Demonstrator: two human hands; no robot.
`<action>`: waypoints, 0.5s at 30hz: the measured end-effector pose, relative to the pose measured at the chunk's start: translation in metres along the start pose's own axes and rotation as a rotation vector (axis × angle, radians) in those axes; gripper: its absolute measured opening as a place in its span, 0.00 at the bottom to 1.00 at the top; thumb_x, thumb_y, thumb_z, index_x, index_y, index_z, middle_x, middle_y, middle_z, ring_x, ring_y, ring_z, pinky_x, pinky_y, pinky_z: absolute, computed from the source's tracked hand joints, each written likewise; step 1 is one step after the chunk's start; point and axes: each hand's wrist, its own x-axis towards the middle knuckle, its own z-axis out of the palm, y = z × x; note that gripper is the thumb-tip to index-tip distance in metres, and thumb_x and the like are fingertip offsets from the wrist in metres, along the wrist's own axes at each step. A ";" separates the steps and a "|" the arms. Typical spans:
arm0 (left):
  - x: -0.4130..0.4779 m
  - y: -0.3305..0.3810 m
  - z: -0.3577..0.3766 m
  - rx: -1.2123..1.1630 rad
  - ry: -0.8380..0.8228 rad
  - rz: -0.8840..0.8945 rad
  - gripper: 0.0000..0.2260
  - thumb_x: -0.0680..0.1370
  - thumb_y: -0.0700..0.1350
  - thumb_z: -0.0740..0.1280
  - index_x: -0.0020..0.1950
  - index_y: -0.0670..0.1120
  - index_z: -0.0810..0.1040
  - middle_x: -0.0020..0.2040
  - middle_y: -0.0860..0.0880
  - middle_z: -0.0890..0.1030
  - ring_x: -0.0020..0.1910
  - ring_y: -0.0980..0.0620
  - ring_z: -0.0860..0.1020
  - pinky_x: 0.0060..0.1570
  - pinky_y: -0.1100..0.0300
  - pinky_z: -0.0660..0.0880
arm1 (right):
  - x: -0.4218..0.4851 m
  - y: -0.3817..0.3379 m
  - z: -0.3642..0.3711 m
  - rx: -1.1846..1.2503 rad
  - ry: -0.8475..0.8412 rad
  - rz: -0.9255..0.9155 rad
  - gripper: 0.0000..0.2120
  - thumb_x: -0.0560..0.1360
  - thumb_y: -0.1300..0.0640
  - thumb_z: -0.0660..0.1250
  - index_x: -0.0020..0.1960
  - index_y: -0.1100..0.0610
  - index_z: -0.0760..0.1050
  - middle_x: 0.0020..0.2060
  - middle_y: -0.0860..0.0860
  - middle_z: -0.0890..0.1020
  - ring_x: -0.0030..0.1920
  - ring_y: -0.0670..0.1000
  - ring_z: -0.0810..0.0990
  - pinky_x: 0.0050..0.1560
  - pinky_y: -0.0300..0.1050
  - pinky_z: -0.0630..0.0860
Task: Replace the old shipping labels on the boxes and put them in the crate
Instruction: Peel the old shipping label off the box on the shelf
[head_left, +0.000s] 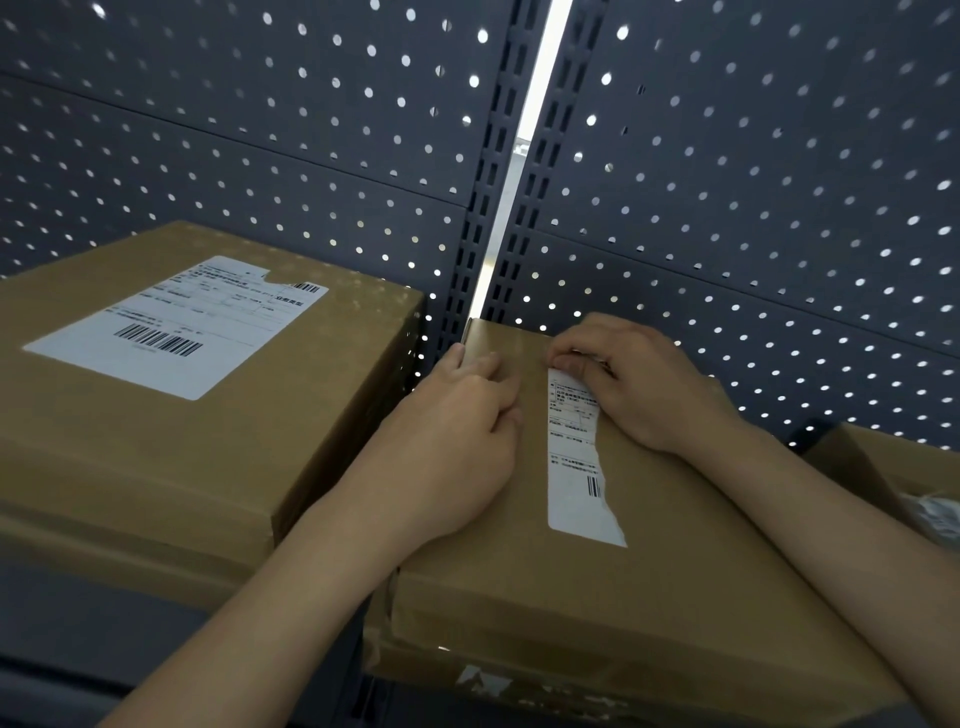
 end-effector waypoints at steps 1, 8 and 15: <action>0.000 -0.001 0.000 0.000 0.000 0.001 0.16 0.83 0.48 0.54 0.69 0.49 0.72 0.76 0.55 0.61 0.78 0.53 0.45 0.71 0.56 0.55 | 0.000 -0.001 0.000 -0.014 -0.007 -0.002 0.08 0.80 0.51 0.60 0.52 0.45 0.78 0.47 0.42 0.77 0.49 0.48 0.76 0.50 0.56 0.75; 0.002 -0.002 0.001 0.004 -0.013 -0.010 0.17 0.83 0.49 0.54 0.72 0.52 0.70 0.79 0.55 0.55 0.78 0.53 0.44 0.73 0.53 0.53 | 0.000 -0.001 0.000 -0.067 -0.026 -0.038 0.08 0.81 0.53 0.59 0.52 0.47 0.77 0.45 0.43 0.75 0.47 0.50 0.76 0.48 0.56 0.75; 0.001 -0.001 0.001 -0.009 -0.009 -0.011 0.17 0.83 0.49 0.54 0.72 0.52 0.69 0.79 0.56 0.55 0.78 0.54 0.44 0.74 0.53 0.53 | -0.002 0.000 -0.001 0.054 0.015 0.011 0.07 0.80 0.56 0.62 0.47 0.46 0.76 0.44 0.39 0.76 0.49 0.44 0.76 0.53 0.51 0.74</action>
